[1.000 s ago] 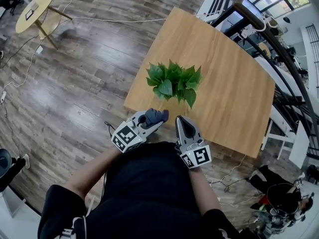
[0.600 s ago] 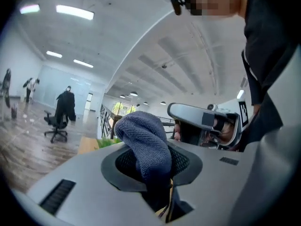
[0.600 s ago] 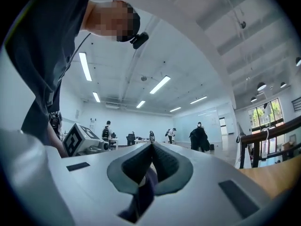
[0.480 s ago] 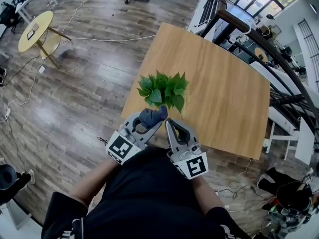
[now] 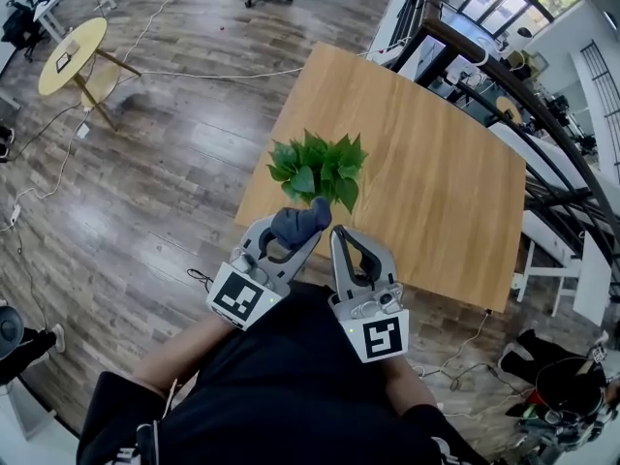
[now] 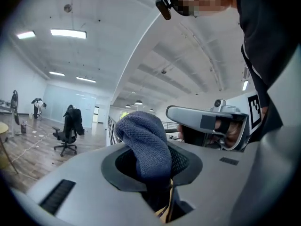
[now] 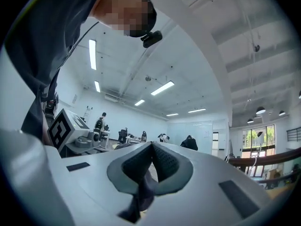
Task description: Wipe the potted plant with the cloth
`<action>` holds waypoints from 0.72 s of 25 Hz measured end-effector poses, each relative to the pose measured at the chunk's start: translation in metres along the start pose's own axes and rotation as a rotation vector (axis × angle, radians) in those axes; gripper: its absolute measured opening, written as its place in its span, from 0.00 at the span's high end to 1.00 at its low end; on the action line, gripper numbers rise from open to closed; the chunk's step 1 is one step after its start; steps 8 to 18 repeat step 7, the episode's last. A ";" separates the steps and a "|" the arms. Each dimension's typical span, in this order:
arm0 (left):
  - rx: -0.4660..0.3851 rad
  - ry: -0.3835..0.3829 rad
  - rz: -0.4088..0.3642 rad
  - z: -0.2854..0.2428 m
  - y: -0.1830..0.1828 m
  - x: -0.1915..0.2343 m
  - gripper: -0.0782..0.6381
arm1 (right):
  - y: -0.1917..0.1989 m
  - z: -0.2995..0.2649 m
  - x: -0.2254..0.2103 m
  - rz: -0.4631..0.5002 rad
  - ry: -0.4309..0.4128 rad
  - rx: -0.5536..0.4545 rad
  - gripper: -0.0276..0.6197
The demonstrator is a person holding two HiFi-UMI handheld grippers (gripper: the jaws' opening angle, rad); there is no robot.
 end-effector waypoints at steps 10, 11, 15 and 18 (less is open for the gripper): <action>-0.031 -0.045 0.013 0.014 0.005 0.003 0.72 | 0.002 -0.004 0.002 0.011 0.011 -0.014 0.93; -0.031 -0.045 0.013 0.014 0.005 0.003 0.72 | 0.002 -0.004 0.002 0.011 0.011 -0.014 0.93; -0.031 -0.045 0.013 0.014 0.005 0.003 0.72 | 0.002 -0.004 0.002 0.011 0.011 -0.014 0.93; -0.031 -0.045 0.013 0.014 0.005 0.003 0.72 | 0.002 -0.004 0.002 0.011 0.011 -0.014 0.93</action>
Point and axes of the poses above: the fingertips, and each gripper's own axes: z backward along the fingers, x to its left, y out of its underside, the point moved 9 cm from there along z, backward along the fingers, and after that the axes turned 9 degrees about -z, right-handed, at the moved point
